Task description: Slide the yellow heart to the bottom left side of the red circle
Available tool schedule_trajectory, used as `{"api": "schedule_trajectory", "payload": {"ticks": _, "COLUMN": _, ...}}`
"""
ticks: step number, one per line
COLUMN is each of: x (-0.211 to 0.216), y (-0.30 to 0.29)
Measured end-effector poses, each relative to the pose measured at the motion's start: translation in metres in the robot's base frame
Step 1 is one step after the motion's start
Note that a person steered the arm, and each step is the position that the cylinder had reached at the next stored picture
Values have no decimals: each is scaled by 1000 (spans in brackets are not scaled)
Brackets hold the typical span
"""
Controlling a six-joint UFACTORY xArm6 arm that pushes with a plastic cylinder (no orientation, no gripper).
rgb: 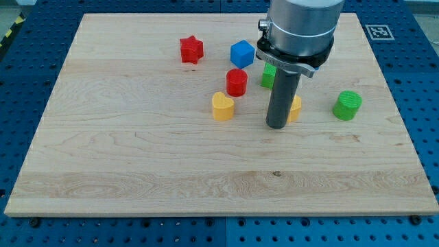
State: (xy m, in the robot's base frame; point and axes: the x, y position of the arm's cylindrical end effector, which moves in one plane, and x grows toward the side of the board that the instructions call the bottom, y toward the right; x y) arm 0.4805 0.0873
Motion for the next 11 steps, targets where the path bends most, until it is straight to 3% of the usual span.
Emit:
{"api": "schedule_trajectory", "payload": {"ticks": 3, "x": -6, "y": -57}}
{"api": "schedule_trajectory", "payload": {"ticks": 6, "x": -17, "y": -47}}
{"api": "schedule_trajectory", "payload": {"ticks": 9, "x": -24, "y": -79}}
{"api": "schedule_trajectory", "payload": {"ticks": 11, "x": 19, "y": -1}}
